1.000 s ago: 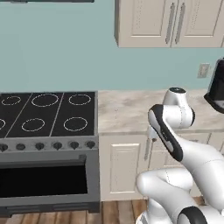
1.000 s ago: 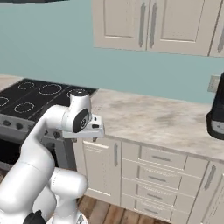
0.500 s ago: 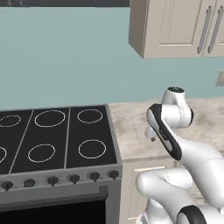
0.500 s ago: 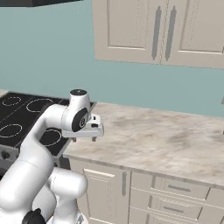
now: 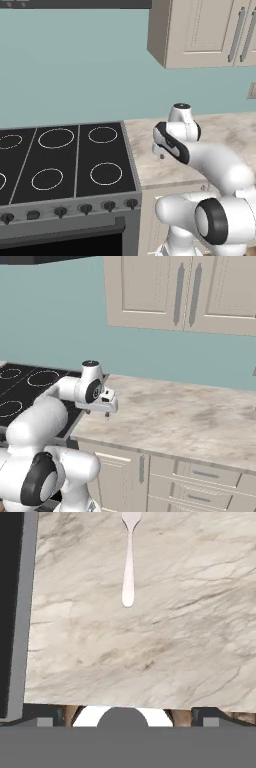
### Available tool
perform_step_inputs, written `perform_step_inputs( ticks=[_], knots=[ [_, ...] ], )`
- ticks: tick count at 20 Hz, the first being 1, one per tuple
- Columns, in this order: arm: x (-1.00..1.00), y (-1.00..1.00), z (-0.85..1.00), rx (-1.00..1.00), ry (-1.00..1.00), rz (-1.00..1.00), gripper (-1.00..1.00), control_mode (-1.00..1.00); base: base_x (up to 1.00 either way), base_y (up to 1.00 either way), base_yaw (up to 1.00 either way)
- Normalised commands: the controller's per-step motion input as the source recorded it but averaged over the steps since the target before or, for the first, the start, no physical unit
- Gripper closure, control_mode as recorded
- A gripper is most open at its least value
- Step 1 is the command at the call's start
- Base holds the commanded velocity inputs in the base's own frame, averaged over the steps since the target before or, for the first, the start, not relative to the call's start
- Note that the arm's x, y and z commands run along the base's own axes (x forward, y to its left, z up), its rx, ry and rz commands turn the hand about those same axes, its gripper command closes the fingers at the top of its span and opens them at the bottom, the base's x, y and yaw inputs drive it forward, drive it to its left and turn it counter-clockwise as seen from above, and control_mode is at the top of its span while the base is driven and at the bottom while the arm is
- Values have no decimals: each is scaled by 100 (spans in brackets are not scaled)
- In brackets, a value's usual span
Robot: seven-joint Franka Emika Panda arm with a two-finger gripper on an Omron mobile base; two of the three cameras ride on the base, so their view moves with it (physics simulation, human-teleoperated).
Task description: Take the fork and place it on the left side of the plate. Then take the spoon and place it on the right side of the plate. Make sure they're directly next to the plate.
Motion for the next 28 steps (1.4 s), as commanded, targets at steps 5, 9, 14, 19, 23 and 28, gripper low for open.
perform_step_inputs(
  ticks=[5,9,14,19,23,28],
  knots=[
    [75,-2,-25,0,5,-17,-100,-100,0,0,0],
    [54,0,-24,0,2,-1,-100,-100,0,0,0],
    [39,-7,-32,0,0,0,-100,-100,0,0,0],
    [37,-9,-38,0,0,0,-100,-100,0,0,0],
    [41,0,-37,0,0,0,-100,-100,0,0,0],
    [33,0,-33,0,0,0,-100,-100,0,0,0]
  ],
)
